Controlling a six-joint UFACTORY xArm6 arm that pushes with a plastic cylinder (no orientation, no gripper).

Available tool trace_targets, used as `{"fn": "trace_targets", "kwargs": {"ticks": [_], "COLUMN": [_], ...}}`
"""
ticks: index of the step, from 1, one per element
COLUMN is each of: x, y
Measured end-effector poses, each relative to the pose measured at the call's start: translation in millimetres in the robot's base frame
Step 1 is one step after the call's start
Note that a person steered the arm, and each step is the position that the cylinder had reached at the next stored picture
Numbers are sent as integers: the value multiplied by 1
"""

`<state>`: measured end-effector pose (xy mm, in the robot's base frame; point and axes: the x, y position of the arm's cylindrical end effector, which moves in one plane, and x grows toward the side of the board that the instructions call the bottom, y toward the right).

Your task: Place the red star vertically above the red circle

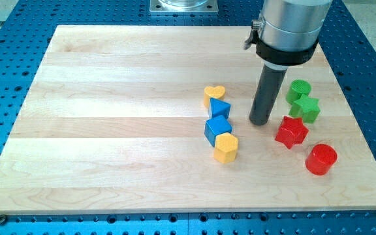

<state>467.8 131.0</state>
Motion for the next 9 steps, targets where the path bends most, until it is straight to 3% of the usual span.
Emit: {"fn": "trace_targets", "kwargs": {"ticks": [3, 9], "x": [46, 46], "y": [17, 35]}}
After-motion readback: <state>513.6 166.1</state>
